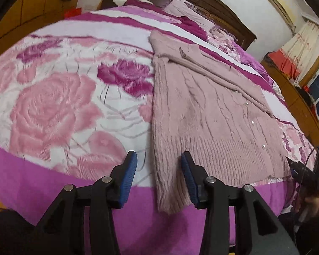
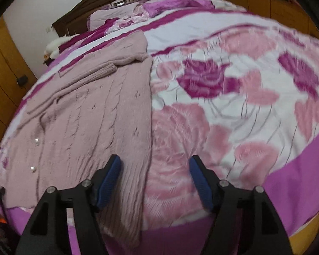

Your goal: Fold small clothes

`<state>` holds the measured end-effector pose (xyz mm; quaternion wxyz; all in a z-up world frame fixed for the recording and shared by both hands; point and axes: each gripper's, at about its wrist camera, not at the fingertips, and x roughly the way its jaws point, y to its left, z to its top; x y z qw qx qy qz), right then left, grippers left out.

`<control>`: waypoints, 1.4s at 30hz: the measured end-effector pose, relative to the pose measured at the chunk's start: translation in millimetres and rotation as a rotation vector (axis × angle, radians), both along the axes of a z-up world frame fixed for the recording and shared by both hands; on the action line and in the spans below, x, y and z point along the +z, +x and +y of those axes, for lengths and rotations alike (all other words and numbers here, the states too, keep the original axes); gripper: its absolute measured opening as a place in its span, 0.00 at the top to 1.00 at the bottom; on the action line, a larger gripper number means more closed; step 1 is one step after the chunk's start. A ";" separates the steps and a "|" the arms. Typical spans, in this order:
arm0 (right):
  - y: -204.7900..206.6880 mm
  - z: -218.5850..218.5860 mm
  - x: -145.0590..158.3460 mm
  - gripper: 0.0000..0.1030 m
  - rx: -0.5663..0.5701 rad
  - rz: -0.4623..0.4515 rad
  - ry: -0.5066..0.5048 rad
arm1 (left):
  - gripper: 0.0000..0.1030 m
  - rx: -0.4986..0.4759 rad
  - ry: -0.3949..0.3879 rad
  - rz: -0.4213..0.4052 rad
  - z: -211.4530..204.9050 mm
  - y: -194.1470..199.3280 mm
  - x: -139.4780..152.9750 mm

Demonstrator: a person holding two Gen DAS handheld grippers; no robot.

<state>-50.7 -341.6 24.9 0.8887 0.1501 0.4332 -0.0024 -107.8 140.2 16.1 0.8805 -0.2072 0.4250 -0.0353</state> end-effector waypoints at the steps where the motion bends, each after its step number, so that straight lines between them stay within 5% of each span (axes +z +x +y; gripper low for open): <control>1: -0.8 1.5 -1.5 0.26 0.012 -0.009 0.009 | 0.79 0.003 -0.008 -0.002 1.1 -0.8 -1.2; 8: -9.9 16.9 -11.4 0.26 0.017 -0.057 -0.031 | 0.76 0.062 -0.176 0.036 14.1 -6.7 -14.5; 13: -7.2 20.1 -9.0 0.26 0.005 -0.025 -0.004 | 0.76 0.081 -0.207 0.049 14.9 -6.3 -14.8; 14: -9.1 21.3 -9.3 0.26 0.010 -0.019 -0.002 | 0.77 0.077 -0.201 0.054 13.6 -6.6 -13.9; 15: -12.1 20.8 -9.3 0.28 0.014 -0.016 0.015 | 0.89 0.067 -0.174 0.061 12.0 -6.5 -12.4; 16: -15.7 17.7 -9.8 0.31 0.013 -0.014 0.058 | 1.00 0.060 -0.154 0.068 10.9 -5.8 -11.8; 17: -18.6 11.5 -10.9 0.34 0.000 -0.010 0.114 | 1.00 0.043 -0.180 0.072 11.3 -5.3 -12.8; 20: -23.6 -7.2 -16.8 0.66 -0.045 0.002 0.271 | 1.00 0.046 -0.242 0.067 15.1 -7.1 -13.5; 21: -23.6 -10.4 -19.0 0.83 -0.048 0.012 0.300 | 1.00 0.055 -0.236 0.061 16.0 -8.0 -11.6; 22: -23.8 -8.2 -18.7 0.88 -0.029 0.014 0.284 | 1.00 0.062 -0.233 0.058 16.6 -8.3 -10.3; 26: -30.4 5.3 -5.1 0.92 -0.001 -0.046 0.194 | 1.00 0.067 -0.239 0.021 17.9 -13.1 -4.4; 35: -52.8 -16.6 26.5 0.92 -0.028 -0.192 0.235 | 1.00 -0.040 -0.428 -0.148 19.8 -34.8 26.0; 42: -70.8 -23.9 33.2 0.93 -0.010 -0.207 0.230 | 1.00 -0.009 -0.360 -0.138 10.4 -35.0 29.0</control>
